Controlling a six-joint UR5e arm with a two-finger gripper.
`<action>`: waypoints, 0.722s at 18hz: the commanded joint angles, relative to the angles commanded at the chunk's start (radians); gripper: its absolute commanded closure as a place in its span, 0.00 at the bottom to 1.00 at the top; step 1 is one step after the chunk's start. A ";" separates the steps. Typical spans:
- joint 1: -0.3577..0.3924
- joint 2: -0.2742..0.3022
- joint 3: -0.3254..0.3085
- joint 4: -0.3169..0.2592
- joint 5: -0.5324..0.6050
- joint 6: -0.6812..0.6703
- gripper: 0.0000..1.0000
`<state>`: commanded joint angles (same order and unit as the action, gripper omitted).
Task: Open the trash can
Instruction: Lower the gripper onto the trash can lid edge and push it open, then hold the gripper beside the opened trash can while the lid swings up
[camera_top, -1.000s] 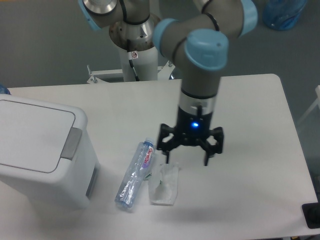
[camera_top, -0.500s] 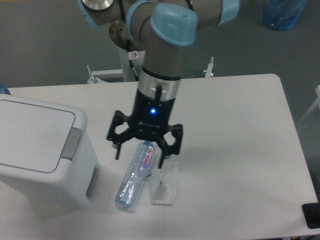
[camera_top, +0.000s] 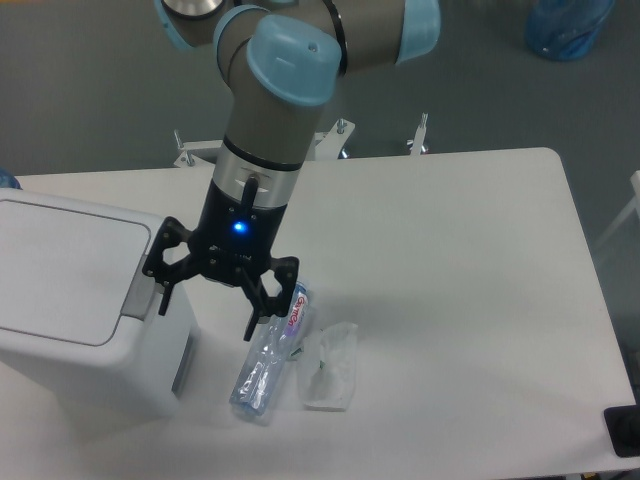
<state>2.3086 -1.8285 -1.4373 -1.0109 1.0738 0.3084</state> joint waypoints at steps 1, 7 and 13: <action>-0.002 0.008 -0.011 0.000 0.002 -0.008 0.00; -0.002 0.051 -0.068 0.000 0.009 -0.011 0.00; -0.009 0.048 -0.077 0.000 0.020 -0.015 0.00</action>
<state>2.2995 -1.7809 -1.5140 -1.0109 1.0937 0.2930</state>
